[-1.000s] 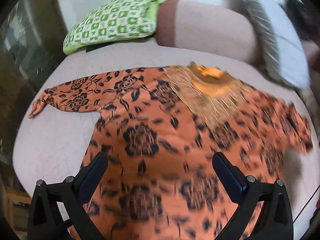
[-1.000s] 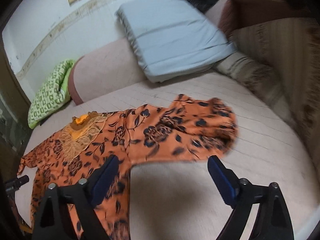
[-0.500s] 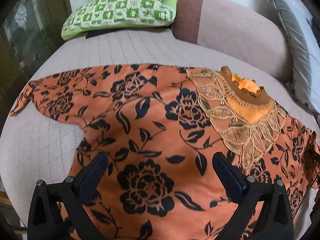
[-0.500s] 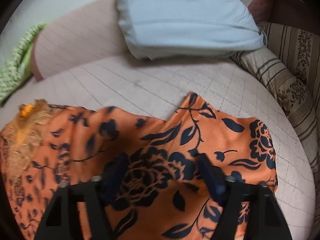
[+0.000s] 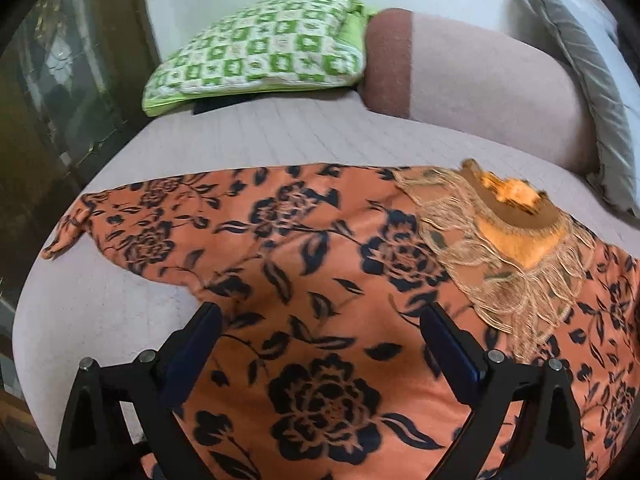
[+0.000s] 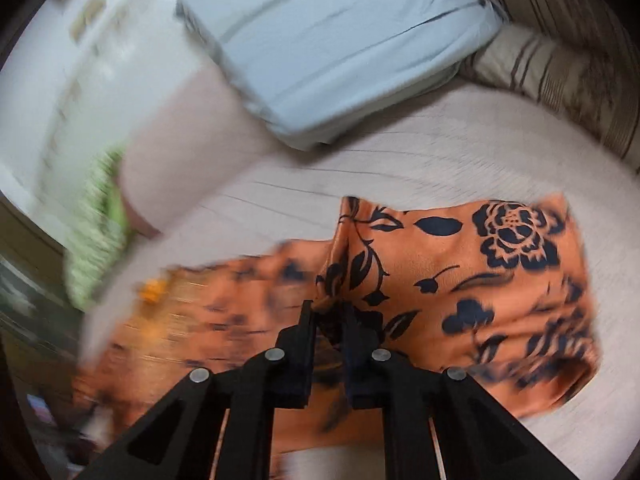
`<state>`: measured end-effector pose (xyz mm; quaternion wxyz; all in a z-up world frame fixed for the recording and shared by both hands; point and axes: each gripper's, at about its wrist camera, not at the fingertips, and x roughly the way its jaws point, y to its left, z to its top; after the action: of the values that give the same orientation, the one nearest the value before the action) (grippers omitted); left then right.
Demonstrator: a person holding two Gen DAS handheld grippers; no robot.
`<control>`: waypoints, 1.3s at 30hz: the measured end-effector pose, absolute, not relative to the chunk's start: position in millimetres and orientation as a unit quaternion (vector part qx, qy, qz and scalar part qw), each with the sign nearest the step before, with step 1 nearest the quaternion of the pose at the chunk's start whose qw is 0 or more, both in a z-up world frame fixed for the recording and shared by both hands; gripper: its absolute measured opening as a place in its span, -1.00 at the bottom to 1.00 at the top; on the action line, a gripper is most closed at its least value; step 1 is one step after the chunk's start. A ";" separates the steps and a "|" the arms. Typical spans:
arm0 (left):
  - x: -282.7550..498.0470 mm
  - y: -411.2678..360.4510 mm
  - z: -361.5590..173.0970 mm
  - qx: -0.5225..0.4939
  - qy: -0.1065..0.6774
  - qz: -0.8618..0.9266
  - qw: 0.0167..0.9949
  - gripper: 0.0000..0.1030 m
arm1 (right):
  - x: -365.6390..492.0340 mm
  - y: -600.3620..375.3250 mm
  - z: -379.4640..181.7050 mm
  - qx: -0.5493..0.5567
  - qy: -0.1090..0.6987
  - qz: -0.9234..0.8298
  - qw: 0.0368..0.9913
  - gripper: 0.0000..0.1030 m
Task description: Fold small clothes
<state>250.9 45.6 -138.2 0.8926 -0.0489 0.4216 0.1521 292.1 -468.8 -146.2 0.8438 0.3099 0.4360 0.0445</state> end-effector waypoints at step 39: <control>236.4 153.4 -130.8 -0.081 0.392 0.191 0.896 0.93 | 281.3 -178.1 -136.0 0.310 0.430 0.283 0.799 0.08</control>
<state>236.4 153.4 -130.8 0.8965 -0.0806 0.3916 0.1909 281.3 -178.1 -136.0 0.7993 0.3098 0.4300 0.2832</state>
